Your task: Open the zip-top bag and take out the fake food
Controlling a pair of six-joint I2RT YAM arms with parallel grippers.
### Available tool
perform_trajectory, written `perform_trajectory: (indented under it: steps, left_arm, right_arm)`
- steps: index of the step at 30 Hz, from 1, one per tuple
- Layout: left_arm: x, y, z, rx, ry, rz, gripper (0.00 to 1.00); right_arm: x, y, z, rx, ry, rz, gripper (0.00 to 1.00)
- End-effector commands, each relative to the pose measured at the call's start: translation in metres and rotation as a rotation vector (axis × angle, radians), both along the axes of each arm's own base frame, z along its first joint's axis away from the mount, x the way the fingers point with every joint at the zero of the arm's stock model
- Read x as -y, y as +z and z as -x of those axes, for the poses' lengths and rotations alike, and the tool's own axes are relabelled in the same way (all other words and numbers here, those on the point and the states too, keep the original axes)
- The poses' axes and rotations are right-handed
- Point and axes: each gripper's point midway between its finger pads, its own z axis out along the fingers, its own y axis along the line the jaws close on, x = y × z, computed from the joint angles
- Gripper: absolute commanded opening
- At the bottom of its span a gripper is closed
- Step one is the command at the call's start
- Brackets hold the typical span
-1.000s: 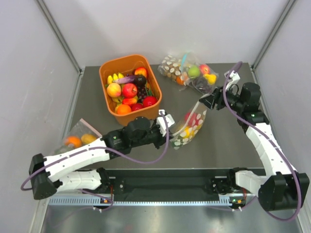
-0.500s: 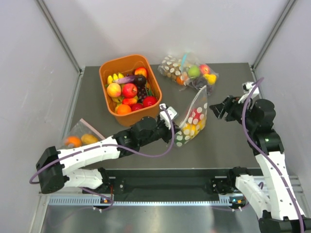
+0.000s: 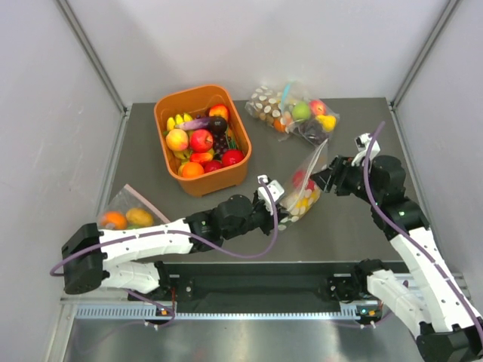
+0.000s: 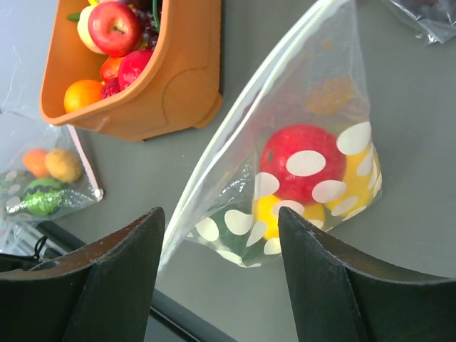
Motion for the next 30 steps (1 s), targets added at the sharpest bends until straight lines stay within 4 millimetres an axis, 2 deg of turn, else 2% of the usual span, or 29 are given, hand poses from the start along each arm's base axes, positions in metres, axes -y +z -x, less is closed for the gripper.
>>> perform_trajectory:
  steps: [1,4,8,21,30]
  left_arm:
    - [0.005,0.027,-0.006,0.038,0.032,0.086,0.0]
    - [0.002,0.027,-0.006,0.041,0.039,0.086,0.0]
    - [0.001,0.028,-0.002,0.041,0.03,0.093,0.0]
    - [0.006,0.02,0.002,0.042,0.033,0.066,0.0]
    - [0.008,0.015,0.006,0.049,0.032,0.044,0.0]
  right_arm:
    - [0.0,0.01,-0.009,0.047,-0.042,-0.015,0.65]
    - [0.005,0.003,-0.013,0.036,-0.074,0.001,0.64]
    - [0.002,-0.003,-0.017,0.029,-0.067,-0.005,0.64]
    - [0.001,0.018,-0.016,0.08,-0.074,-0.043,0.64]
    - [0.002,0.022,-0.017,0.092,-0.08,-0.043,0.64]
